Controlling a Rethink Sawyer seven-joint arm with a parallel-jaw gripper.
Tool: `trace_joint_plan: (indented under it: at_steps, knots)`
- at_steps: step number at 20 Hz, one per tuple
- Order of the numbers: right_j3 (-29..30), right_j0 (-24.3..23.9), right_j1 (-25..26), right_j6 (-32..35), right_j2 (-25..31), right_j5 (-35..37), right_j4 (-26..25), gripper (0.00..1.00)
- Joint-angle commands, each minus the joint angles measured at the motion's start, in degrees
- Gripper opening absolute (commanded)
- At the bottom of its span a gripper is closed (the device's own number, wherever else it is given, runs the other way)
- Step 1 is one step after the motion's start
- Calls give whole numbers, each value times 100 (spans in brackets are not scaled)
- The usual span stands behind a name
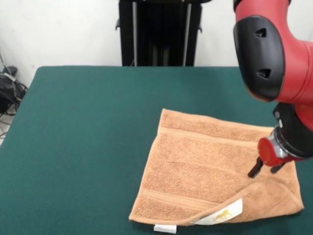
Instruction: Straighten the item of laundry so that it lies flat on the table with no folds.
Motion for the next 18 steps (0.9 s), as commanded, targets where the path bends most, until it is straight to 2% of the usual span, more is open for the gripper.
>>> trace_joint_plan:
  at_steps: [1,5,10,14,18]
  knots:
    - [141,7,386,785,66,-1105,-701,100]
    - [458,-80,127,560,446,-2398,-927,100]
    - [1005,-173,-108,831,786,-2977,-809,100]
    - [1414,-458,-368,570,1516,-4163,-922,100]
    - [1265,-454,-358,650,1568,-4002,-793,100]
